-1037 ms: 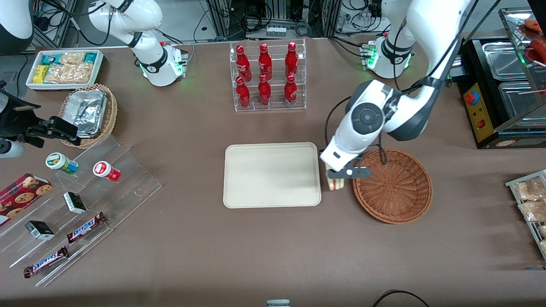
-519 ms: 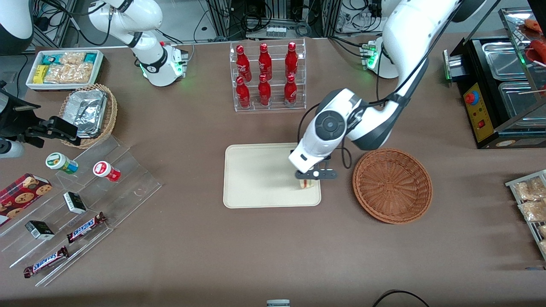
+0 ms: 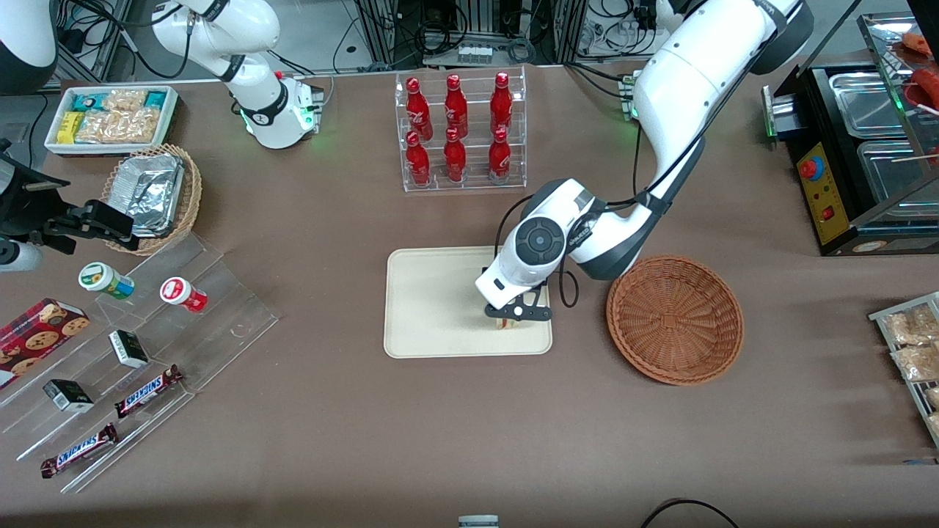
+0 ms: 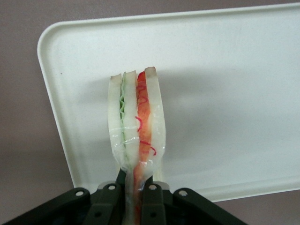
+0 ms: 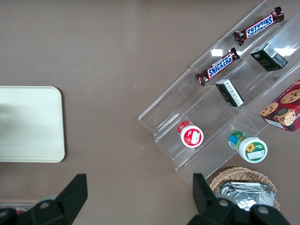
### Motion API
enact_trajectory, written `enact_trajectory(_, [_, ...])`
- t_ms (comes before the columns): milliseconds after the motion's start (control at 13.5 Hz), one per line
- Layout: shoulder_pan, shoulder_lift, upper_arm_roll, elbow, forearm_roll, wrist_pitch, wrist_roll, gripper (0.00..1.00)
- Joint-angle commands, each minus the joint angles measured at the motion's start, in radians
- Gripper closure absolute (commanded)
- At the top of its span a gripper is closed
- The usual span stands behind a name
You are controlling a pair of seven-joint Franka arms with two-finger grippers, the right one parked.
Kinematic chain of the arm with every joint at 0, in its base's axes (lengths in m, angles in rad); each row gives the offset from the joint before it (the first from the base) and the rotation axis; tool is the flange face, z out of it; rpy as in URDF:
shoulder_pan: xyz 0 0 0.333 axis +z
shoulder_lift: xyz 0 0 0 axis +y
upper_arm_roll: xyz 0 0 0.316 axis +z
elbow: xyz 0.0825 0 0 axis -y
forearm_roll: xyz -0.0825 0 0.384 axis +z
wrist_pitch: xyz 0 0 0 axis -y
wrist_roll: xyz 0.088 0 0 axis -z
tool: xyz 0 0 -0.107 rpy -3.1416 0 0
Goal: Place sandwich from basket to tray
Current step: 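Lower the sandwich onto the tray and open the left gripper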
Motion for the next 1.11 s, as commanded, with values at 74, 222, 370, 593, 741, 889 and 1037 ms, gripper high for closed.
enact_trajectory(74, [-0.031, 0.053, 0.003, 0.035, 0.028, 0.052, 0.009, 1.0])
enact_trajectory(222, [-0.039, 0.07, 0.006, 0.033, 0.051, 0.063, 0.008, 1.0])
enact_trajectory(370, [-0.039, 0.079, 0.006, 0.035, 0.063, 0.069, 0.009, 1.0])
enact_trajectory(593, [-0.039, 0.085, 0.006, 0.035, 0.074, 0.069, 0.009, 0.33])
enact_trajectory(741, [-0.039, 0.082, 0.006, 0.038, 0.074, 0.066, -0.003, 0.0])
enact_trajectory(889, [-0.039, 0.081, 0.006, 0.067, 0.067, 0.042, -0.011, 0.0])
enact_trajectory(1037, [-0.038, 0.076, 0.006, 0.07, 0.061, 0.034, -0.024, 0.0])
